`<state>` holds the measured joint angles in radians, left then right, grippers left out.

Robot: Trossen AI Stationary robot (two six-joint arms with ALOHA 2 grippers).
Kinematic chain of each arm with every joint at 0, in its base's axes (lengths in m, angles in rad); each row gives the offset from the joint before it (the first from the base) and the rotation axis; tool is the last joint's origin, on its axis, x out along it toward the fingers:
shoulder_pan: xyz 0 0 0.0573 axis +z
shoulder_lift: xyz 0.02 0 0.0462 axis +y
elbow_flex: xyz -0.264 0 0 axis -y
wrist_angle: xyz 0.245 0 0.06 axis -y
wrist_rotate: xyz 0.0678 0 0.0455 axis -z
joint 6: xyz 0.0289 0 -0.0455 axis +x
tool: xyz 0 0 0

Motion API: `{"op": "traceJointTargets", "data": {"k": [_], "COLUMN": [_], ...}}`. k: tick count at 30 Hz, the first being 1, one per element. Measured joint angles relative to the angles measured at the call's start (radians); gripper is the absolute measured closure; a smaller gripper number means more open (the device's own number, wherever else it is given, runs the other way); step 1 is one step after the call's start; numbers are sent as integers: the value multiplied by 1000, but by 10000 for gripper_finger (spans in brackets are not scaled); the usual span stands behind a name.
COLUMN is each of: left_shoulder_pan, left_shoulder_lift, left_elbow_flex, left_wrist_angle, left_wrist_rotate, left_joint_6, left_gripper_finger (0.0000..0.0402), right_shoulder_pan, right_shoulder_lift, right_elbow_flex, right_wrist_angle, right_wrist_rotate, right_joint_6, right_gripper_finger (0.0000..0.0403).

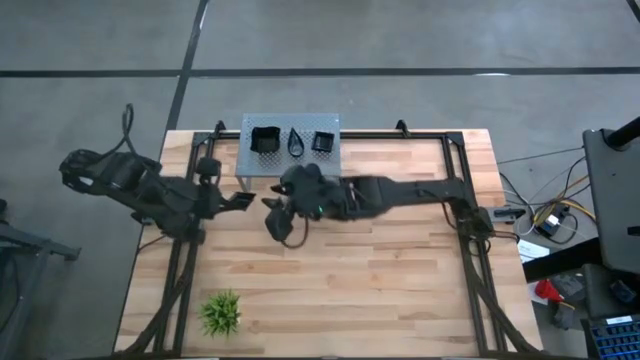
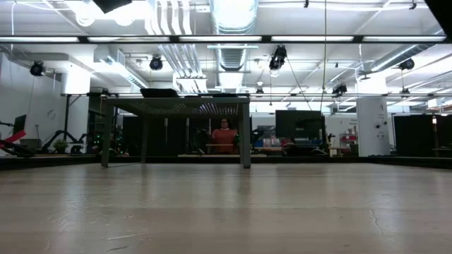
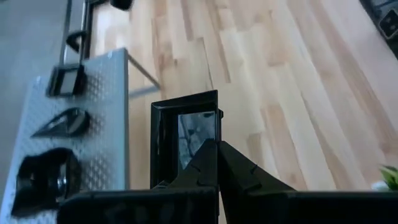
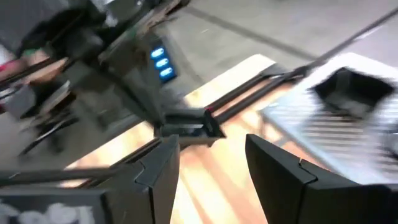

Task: Pick & Place Mini shaped plates
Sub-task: Stack the square plate on top of the other square plates on the shelf

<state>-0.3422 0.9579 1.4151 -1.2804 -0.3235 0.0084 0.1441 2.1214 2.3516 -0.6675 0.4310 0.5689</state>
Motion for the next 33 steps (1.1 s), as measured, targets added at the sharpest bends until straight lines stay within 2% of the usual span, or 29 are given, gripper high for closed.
{"op": "traceJointTargets", "data": {"k": [4,7,12,16,18,22,25,30,33], "left_shoulder_pan": [43,78,127,152,158,169,171,172,177], "left_shoulder_lift": [27,35,41,55,69,106,129,167,193], "left_elbow_flex": [-30,-50,-96,-123,-127,-127,-127,-127,-127], "left_wrist_angle": [36,41,146,210,220,219,233,302,353], "left_wrist_rotate": [-59,-115,-91,-55,-56,-49,-39,-13,-6], "left_joint_6": [21,9,24,63,88,100,107,158,192], "left_gripper_finger": [402,401,401,401,401,401,401,401,401], "right_shoulder_pan": [66,112,158,231,264,297,329,372,391], "right_shoulder_lift": [-10,-10,-10,-9,-14,-16,-12,-12,-12], "right_elbow_flex": [0,0,0,-1,-1,-1,-1,-1,-1], "right_wrist_angle": [-56,-129,-295,-330,-374,-478,-493,-405,-332], "right_wrist_rotate": [203,253,288,481,531,527,469,526,502], "right_joint_6": [46,87,248,296,272,119,189,146,118], "right_gripper_finger": [227,230,226,221,219,218,223,229,232]}}
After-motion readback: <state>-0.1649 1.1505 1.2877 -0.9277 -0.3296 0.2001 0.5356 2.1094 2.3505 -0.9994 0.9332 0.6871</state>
